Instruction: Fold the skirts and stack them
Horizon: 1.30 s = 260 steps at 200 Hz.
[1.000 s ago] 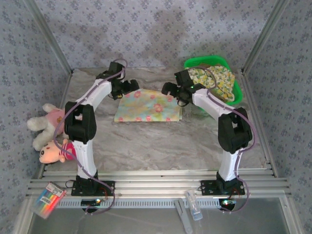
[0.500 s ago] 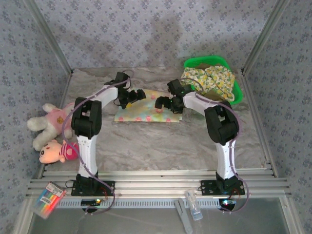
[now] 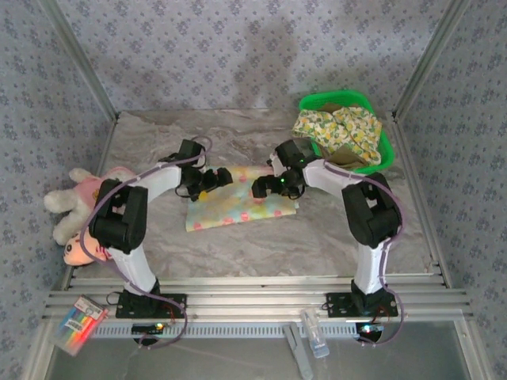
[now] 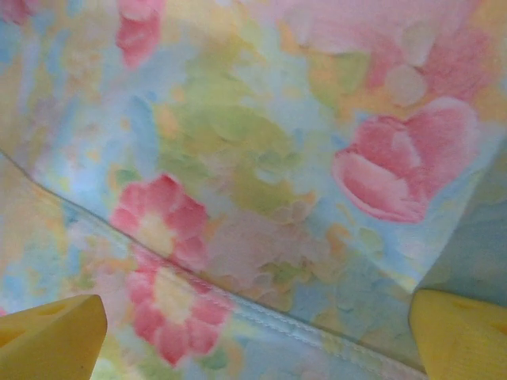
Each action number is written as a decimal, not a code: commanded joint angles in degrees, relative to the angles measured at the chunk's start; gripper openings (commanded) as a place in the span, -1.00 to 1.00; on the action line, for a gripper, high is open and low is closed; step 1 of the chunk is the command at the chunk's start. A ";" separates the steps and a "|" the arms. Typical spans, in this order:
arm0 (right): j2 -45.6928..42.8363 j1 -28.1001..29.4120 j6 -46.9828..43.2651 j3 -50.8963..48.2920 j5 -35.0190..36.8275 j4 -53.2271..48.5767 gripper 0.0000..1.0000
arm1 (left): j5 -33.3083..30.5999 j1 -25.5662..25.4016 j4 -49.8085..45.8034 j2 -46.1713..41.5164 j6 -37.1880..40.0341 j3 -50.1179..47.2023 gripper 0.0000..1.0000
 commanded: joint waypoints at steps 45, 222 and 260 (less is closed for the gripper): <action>2.59 3.28 1.35 5.97 -2.96 10.02 1.00 | 1.58 2.45 -8.35 12.50 4.95 17.87 1.00; -7.19 -5.21 15.53 -5.60 6.17 6.56 1.00 | -3.81 0.47 -14.66 8.08 6.04 23.07 0.99; -8.32 -7.49 15.75 -9.49 5.53 4.21 0.98 | 2.34 -4.70 -11.67 1.86 0.37 17.18 0.99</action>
